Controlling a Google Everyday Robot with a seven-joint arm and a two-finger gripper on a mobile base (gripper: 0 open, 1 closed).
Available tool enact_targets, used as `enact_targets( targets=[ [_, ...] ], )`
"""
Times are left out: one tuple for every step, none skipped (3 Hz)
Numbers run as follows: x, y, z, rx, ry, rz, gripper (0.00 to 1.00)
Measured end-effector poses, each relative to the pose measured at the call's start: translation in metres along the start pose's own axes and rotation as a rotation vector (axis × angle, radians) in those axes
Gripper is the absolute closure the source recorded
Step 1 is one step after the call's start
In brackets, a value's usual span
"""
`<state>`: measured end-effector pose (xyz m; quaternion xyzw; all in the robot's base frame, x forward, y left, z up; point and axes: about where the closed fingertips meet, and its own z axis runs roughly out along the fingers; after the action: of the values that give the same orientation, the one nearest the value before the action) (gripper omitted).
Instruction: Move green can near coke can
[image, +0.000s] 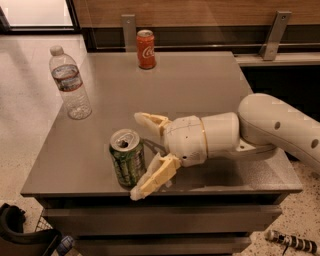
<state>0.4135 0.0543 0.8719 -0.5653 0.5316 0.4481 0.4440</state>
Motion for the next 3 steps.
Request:
enact_targets(
  targets=[
    [-0.0046,0.0098,0.0162,-0.047,-0.022,-0.005,0.18],
    [-0.0050,0.0100,0.0168,-0.047,-0.020,-0.006,0.41],
    [-0.0061,0.0110,0.0185,-0.050,-0.019,-0.008,0.65]
  ],
)
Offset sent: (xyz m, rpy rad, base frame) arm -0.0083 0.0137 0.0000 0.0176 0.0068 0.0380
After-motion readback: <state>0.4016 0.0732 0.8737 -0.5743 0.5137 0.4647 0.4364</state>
